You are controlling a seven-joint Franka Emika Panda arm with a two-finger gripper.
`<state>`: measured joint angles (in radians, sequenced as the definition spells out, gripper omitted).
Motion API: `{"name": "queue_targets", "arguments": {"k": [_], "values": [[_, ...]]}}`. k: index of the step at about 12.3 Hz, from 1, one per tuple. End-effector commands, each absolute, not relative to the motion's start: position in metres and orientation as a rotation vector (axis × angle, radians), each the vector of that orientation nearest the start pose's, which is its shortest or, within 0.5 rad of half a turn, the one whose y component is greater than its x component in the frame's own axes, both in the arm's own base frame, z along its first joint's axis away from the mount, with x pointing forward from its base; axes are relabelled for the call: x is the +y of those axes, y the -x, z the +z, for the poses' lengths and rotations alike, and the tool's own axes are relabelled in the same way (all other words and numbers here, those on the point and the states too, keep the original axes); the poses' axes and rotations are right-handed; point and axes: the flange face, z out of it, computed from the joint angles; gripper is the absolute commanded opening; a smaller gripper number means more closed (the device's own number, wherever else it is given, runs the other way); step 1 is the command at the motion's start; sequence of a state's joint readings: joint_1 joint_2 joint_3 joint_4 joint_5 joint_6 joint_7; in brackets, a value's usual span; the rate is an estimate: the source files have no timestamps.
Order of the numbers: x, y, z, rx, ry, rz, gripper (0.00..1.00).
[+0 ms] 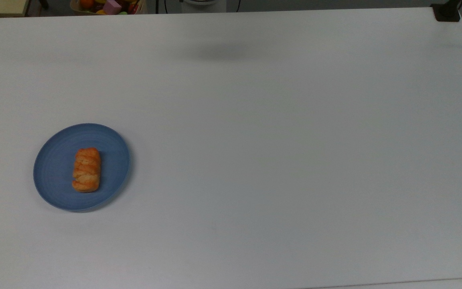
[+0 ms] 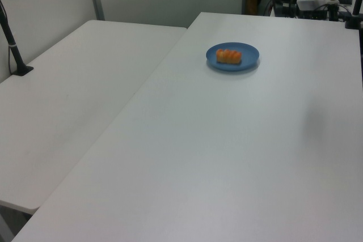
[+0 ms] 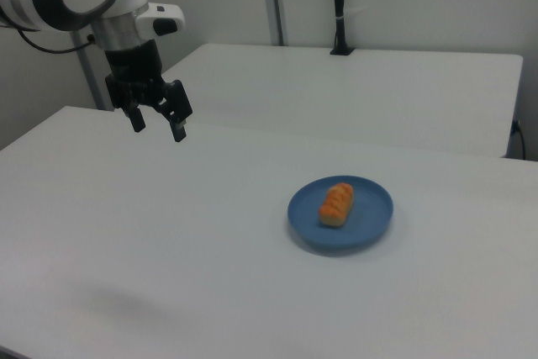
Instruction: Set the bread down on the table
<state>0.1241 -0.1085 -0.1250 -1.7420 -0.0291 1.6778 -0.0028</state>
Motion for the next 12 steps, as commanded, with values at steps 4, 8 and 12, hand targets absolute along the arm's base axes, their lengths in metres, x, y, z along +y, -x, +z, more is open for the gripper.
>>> {"name": "queue_targets", "arguments": {"k": [4,8,12], "values": [[-0.010,-0.528,0.613,0.006,3.159,-0.023,1.00],[-0.038,-0.530,0.613,-0.057,3.161,-0.042,1.00],[-0.106,-0.572,0.596,-0.109,3.183,-0.033,1.00]]}}
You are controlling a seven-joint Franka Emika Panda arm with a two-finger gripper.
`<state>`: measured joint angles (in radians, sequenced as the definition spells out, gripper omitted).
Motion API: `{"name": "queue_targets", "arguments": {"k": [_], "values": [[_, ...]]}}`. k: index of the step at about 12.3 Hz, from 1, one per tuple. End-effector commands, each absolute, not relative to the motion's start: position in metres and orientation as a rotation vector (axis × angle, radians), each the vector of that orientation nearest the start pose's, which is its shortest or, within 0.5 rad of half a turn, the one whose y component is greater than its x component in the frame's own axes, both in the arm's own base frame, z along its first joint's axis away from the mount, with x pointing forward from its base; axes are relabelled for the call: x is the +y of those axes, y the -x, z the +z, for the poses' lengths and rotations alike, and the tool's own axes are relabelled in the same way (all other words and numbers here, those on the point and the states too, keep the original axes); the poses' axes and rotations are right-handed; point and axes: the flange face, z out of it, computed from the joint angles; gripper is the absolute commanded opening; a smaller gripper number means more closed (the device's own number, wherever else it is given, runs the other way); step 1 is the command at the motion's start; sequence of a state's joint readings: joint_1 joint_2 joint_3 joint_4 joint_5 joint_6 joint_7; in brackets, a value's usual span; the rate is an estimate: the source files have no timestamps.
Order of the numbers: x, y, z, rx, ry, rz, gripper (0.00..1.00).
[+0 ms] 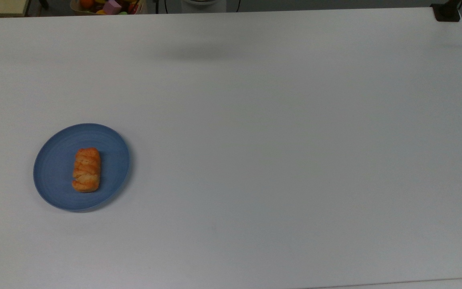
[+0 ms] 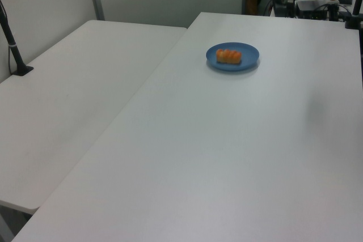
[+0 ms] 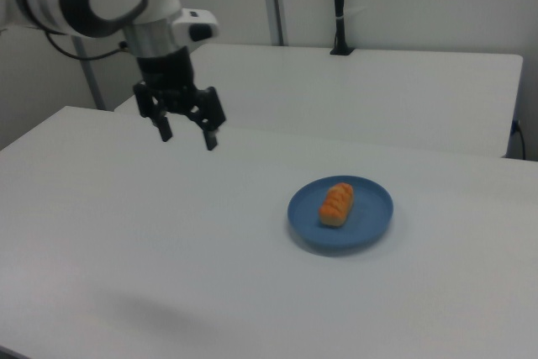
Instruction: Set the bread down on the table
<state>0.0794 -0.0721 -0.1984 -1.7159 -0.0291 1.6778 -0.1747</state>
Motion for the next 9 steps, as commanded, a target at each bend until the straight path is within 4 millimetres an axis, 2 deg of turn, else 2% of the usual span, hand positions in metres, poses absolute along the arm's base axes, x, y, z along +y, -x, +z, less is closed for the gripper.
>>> {"name": "queue_targets", "arguments": {"k": [1,2,4,5,7,9], "values": [[-0.127,-0.588,0.585,-0.090,3.184,-0.020,1.00],[-0.152,-0.595,0.570,-0.053,3.158,-0.011,1.00],[-0.181,-0.617,0.559,-0.026,3.185,-0.211,1.00],[-0.191,-0.629,0.543,-0.037,3.203,-0.260,1.00],[-0.198,-0.657,0.504,-0.025,3.236,-0.361,1.00],[-0.212,-0.677,0.468,0.054,3.195,-0.492,1.00]]}}
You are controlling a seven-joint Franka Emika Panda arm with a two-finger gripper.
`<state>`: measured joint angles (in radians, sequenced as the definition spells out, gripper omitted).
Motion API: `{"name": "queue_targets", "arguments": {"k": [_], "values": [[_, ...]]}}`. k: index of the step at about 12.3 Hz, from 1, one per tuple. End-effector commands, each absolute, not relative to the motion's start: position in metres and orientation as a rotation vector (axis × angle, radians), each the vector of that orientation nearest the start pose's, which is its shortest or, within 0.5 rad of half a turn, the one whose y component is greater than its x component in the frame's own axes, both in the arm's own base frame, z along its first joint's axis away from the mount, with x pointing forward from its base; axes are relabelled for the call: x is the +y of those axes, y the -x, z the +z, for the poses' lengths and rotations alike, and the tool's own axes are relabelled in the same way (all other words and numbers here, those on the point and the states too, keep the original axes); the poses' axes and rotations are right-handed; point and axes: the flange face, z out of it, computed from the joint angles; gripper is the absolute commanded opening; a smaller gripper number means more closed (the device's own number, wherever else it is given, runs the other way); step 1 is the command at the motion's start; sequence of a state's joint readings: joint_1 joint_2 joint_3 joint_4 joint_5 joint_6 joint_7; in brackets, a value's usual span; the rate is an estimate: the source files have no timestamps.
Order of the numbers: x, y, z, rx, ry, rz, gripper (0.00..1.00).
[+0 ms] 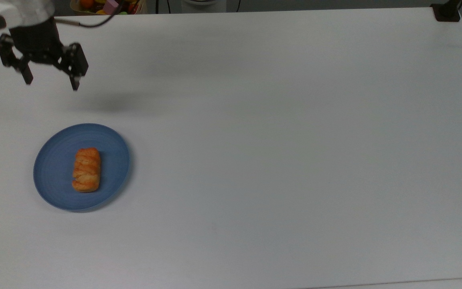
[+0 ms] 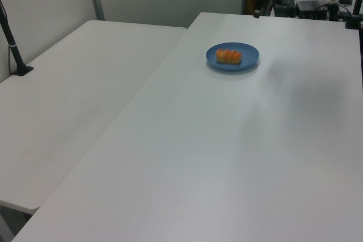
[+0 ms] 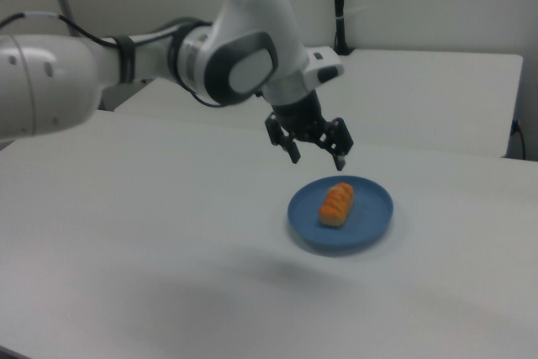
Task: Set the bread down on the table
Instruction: 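Move the open gripper down over the bread roll on the blue plate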
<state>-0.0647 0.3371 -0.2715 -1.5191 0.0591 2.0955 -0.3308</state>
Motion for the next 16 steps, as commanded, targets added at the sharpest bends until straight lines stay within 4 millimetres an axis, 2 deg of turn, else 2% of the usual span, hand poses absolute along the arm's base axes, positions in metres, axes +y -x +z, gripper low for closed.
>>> {"name": "queue_targets", "arguments": {"k": [1,5,9,12,16], "values": [[-0.210,-0.687,0.449,0.069,3.181,-0.529,1.00],[-0.185,-0.716,0.383,0.135,3.162,-0.611,1.00],[-0.166,-0.733,0.327,0.227,3.134,-0.693,1.00],[-0.162,-0.737,0.316,0.262,3.117,-0.745,0.99],[-0.163,-0.737,0.315,0.270,3.116,-0.750,0.84]]}}
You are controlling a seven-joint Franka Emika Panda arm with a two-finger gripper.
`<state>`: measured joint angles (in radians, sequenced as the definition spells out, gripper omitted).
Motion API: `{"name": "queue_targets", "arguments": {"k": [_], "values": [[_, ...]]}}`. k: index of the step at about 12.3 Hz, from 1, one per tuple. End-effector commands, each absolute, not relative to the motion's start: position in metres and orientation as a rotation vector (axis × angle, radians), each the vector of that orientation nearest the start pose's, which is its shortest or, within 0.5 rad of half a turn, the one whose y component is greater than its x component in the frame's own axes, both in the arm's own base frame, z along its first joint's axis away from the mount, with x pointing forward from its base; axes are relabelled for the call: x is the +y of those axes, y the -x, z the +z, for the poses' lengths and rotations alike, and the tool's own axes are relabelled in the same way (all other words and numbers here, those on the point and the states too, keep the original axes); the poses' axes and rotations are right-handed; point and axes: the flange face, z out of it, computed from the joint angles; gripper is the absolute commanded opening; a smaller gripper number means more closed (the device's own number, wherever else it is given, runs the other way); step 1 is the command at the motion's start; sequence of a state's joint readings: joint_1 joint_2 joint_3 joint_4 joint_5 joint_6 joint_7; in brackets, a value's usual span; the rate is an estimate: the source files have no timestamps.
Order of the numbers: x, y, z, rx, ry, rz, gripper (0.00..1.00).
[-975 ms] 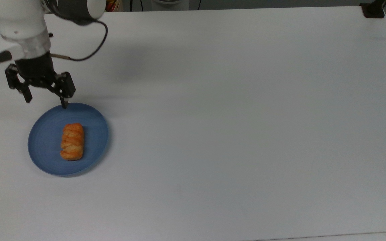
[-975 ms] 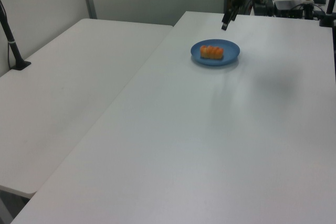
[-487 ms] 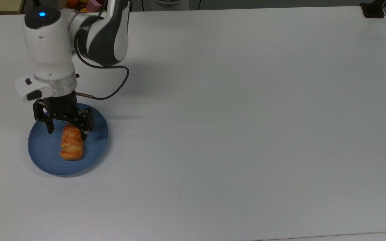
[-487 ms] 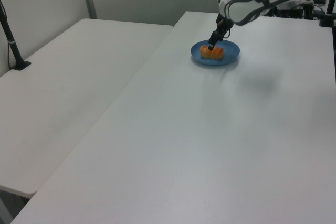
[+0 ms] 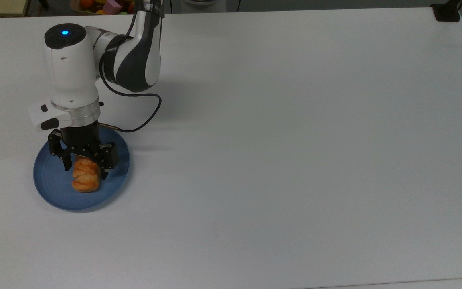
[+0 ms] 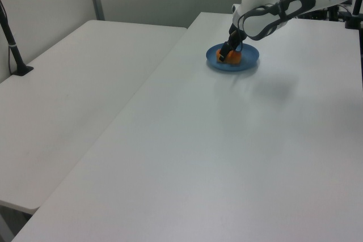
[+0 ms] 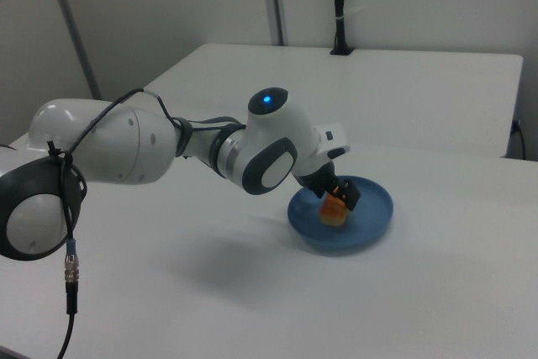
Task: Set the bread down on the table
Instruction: 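Close the gripper on the orange bread roll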
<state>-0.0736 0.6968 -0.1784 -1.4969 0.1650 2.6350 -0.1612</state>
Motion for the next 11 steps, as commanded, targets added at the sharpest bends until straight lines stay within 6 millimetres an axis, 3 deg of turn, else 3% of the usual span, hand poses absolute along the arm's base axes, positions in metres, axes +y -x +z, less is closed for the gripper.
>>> {"name": "queue_targets", "arguments": {"k": [1,4,6,7,10,11], "values": [[-0.164,-0.736,0.314,0.272,3.117,-0.747,0.81],[-0.165,-0.736,0.317,0.264,3.119,-0.752,0.66],[-0.166,-0.736,0.325,0.252,3.124,-0.766,0.48],[-0.165,-0.736,0.327,0.247,3.124,-0.768,0.43],[-0.163,-0.735,0.344,0.239,3.121,-0.789,0.40],[-0.164,-0.733,0.358,0.240,3.114,-0.813,0.40]]}}
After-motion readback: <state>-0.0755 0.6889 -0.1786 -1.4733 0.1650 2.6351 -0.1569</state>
